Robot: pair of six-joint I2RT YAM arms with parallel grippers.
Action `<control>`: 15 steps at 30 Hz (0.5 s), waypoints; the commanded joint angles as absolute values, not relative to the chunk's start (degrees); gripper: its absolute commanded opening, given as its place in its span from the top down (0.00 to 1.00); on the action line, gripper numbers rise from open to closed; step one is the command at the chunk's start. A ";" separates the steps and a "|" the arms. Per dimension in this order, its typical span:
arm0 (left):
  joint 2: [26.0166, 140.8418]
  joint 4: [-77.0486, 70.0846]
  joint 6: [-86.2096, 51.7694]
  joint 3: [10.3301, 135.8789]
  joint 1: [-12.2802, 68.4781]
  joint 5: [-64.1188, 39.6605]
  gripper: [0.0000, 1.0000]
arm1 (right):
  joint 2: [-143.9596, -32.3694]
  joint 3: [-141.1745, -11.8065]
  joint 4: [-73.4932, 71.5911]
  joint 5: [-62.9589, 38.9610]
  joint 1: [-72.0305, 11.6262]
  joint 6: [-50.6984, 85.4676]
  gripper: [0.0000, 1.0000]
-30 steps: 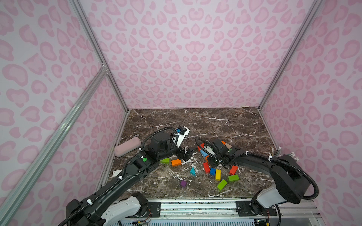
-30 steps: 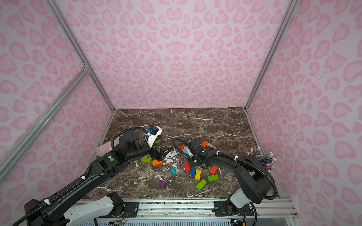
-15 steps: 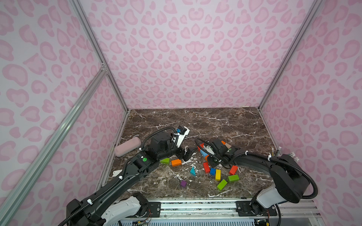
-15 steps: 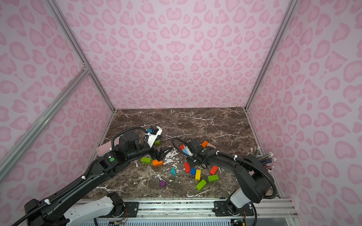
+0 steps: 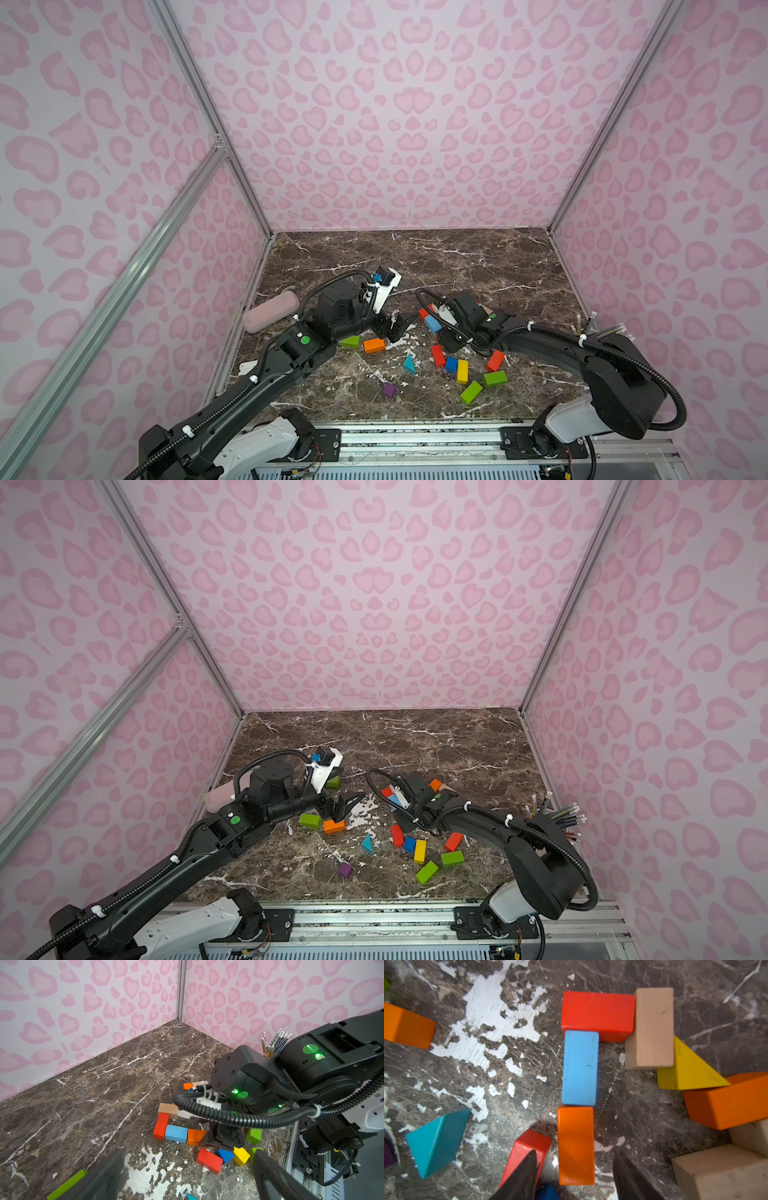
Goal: Assemble a heart with building blocks
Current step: Assemble the building block at the center of the board, then pick up the building block from the center of the board.
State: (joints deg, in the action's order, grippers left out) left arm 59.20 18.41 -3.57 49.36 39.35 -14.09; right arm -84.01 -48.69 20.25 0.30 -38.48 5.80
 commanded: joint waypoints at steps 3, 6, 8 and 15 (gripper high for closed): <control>58.98 19.14 -7.42 49.65 39.86 -11.38 0.03 | -78.89 -49.39 21.51 -1.82 -38.41 10.05 0.33; 59.23 21.23 -11.40 49.66 40.39 -8.16 0.04 | -74.00 -49.03 21.86 -3.66 -38.41 13.11 0.30; 59.54 22.67 -13.89 49.57 41.30 -6.27 0.05 | -70.38 -48.29 22.43 -4.47 -38.50 14.64 0.29; 62.62 26.49 -24.81 48.92 46.60 1.83 0.06 | -55.96 -44.94 26.61 -7.17 -38.95 18.26 0.26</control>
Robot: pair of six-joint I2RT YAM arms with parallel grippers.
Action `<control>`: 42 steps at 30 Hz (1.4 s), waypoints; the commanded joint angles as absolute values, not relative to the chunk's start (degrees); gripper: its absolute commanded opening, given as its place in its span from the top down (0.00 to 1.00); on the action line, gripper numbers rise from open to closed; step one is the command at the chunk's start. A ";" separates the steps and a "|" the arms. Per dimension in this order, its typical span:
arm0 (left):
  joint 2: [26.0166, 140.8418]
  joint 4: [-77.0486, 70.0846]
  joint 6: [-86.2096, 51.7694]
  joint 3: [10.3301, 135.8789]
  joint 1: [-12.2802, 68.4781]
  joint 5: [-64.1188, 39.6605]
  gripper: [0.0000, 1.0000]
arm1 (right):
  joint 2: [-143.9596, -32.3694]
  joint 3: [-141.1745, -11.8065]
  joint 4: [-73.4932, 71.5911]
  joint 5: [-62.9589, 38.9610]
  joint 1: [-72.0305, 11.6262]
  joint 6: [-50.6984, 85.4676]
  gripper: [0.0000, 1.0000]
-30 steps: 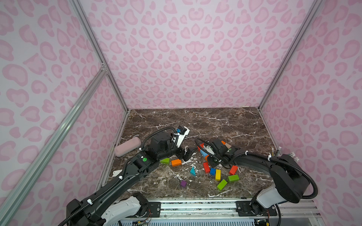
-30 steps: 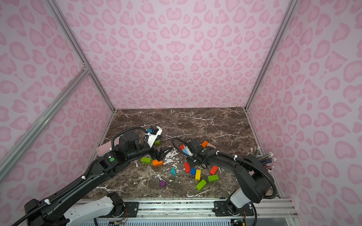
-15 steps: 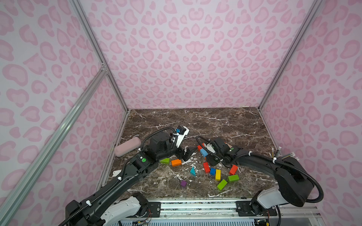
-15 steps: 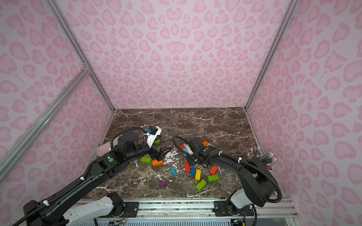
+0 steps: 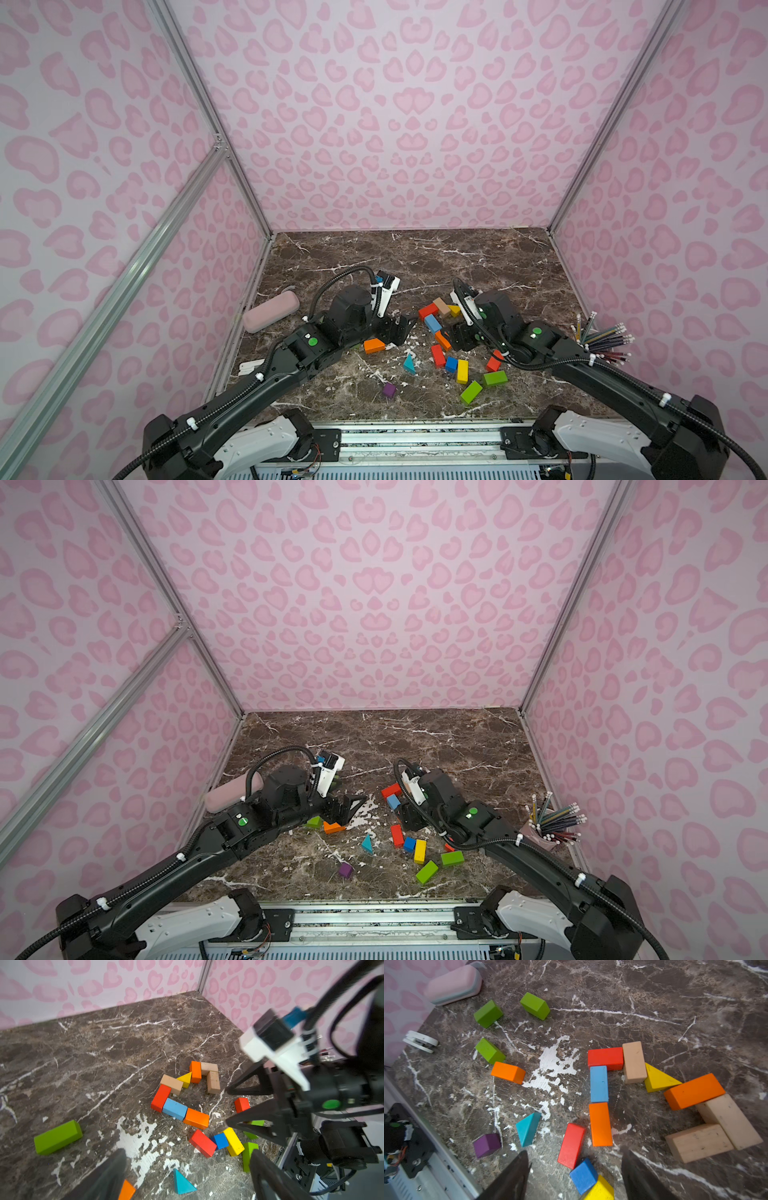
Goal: Assemble a heart with building blocks
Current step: Pick up the building block from the center of the board.
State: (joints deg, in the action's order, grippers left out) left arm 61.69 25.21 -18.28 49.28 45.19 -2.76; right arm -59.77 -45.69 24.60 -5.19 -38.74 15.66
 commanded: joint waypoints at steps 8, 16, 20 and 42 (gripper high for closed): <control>72.20 27.24 -36.56 51.52 53.07 4.97 0.09 | -40.73 -44.43 36.50 -9.81 -39.02 19.35 0.23; 86.59 28.75 -44.12 58.26 58.04 7.76 0.19 | -33.07 -45.08 45.91 -9.92 -39.08 18.93 0.20; 92.83 30.42 -45.60 61.83 60.14 9.91 0.22 | -31.05 -44.67 45.46 -10.19 -39.03 19.09 0.20; 107.55 27.49 -46.19 64.85 61.87 10.63 0.35 | -30.84 -44.05 45.26 -10.15 -39.03 19.58 0.20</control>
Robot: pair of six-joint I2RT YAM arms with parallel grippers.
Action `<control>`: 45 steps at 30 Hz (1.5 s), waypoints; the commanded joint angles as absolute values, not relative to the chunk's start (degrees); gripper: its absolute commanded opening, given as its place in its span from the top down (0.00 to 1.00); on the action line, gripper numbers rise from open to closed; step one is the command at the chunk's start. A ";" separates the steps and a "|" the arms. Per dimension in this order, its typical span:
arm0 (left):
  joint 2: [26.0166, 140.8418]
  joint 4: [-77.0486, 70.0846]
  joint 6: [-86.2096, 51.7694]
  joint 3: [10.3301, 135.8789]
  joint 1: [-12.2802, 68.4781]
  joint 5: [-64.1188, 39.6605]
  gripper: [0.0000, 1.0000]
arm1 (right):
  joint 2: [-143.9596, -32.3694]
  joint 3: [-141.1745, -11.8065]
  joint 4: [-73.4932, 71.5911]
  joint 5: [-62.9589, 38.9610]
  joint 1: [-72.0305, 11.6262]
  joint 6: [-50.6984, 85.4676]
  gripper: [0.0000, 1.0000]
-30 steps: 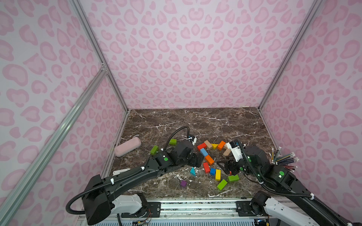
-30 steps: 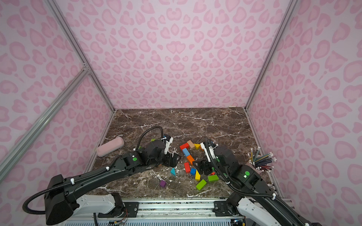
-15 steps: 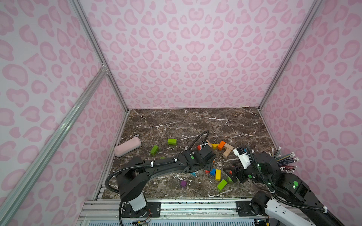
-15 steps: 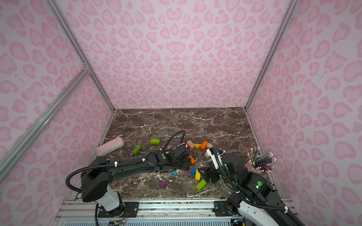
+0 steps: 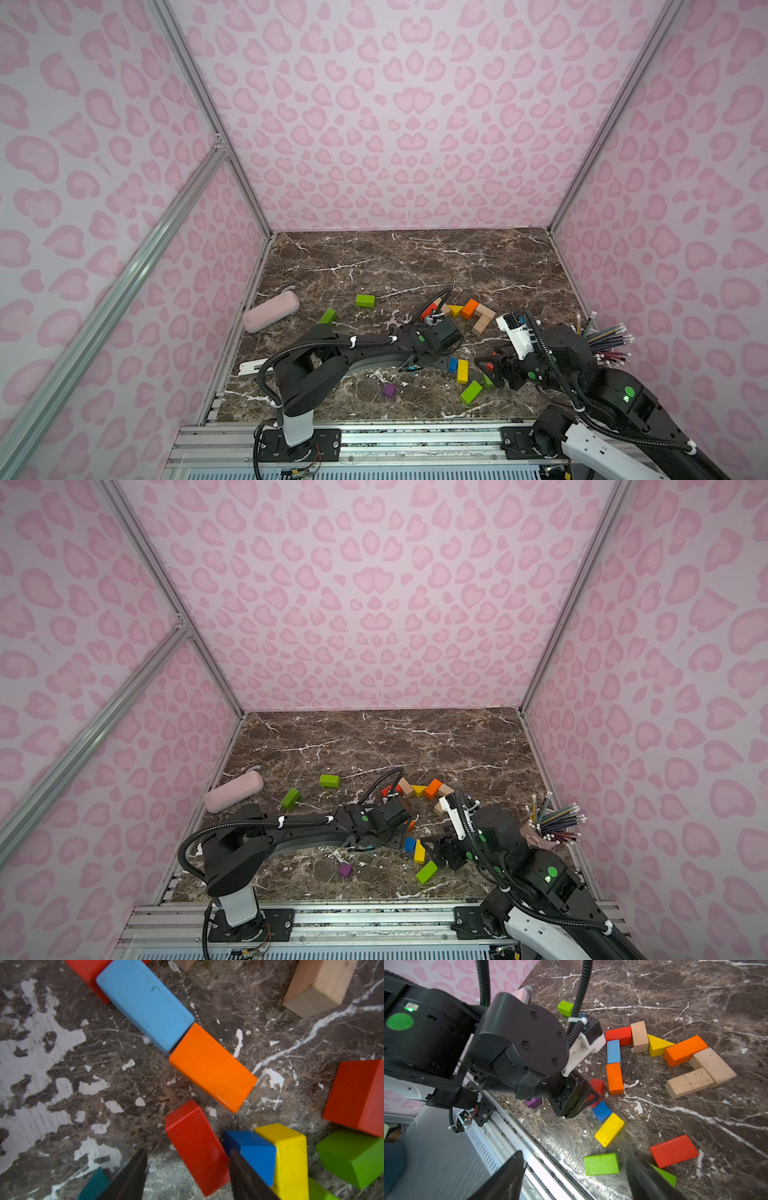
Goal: Assemble a heart with building blocks
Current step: Pick up the building block from the center of the board.
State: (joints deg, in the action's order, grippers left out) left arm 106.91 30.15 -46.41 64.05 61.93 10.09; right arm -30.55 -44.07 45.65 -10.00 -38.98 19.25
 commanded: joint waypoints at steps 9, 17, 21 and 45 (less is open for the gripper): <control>108.85 29.37 -45.44 65.00 61.84 13.01 0.43 | -31.57 -44.07 45.18 -10.28 -39.02 19.42 0.20; 107.24 31.33 -44.54 63.74 61.52 15.85 0.57 | -31.86 -44.07 45.00 -10.28 -38.97 19.31 0.20; 106.73 31.99 -44.11 63.72 61.35 16.75 0.63 | -31.75 -44.10 45.07 -10.28 -39.02 19.38 0.20; 99.26 30.82 -12.38 68.37 61.43 10.17 0.76 | -22.85 -45.06 46.59 -10.18 -39.02 19.42 0.21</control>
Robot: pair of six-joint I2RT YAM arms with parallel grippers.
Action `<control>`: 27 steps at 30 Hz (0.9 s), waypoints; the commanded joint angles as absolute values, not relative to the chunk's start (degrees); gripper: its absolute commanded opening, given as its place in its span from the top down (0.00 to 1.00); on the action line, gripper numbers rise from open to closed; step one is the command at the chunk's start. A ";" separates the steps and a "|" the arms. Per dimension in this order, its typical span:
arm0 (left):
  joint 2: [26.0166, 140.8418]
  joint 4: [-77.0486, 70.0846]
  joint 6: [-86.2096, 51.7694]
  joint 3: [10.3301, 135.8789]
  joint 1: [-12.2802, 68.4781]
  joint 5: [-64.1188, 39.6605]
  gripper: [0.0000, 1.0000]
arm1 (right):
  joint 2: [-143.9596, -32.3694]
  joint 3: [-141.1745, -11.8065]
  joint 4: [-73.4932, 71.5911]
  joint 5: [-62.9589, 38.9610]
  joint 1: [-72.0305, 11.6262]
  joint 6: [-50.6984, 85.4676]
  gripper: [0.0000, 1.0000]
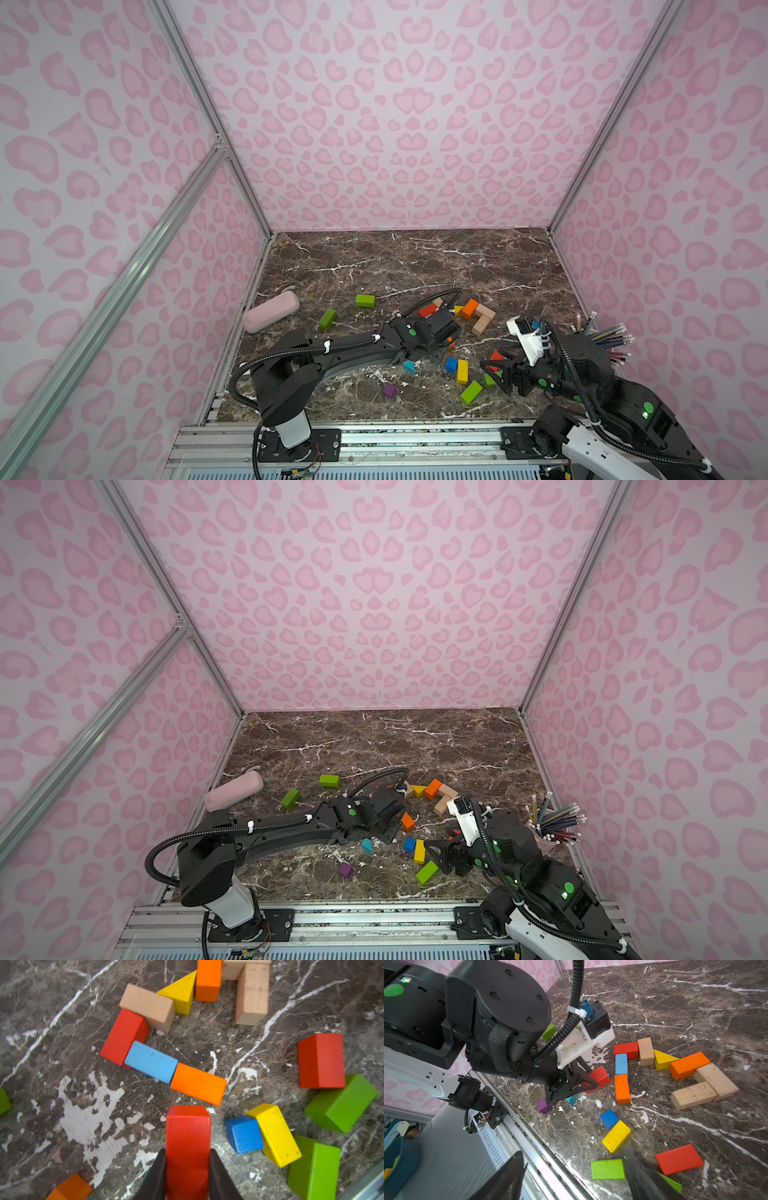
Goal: Assemble a heart with building blocks
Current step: Pick up the building block from the center of the board, then assemble the building block at the center of the board.
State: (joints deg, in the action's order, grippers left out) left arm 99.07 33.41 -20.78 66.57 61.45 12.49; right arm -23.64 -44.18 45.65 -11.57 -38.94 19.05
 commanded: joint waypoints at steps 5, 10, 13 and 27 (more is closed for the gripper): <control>104.07 31.38 -8.76 73.28 61.43 7.74 0.77 | -19.95 -45.14 48.45 -10.18 -38.99 20.46 0.21; 109.57 30.90 -9.46 80.45 61.96 6.10 0.77 | -18.56 -45.04 49.32 -10.44 -39.02 20.60 0.20; 112.58 31.27 -10.32 83.68 62.26 5.59 0.78 | -18.55 -44.87 49.05 -10.70 -39.02 20.26 0.20; 119.76 31.28 -11.00 87.89 63.52 6.42 0.78 | -20.02 -44.48 48.38 -11.07 -39.03 19.76 0.21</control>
State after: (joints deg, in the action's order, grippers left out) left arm 119.17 33.47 -10.66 87.05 63.48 6.28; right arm -19.79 -44.21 49.74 -10.66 -38.98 20.10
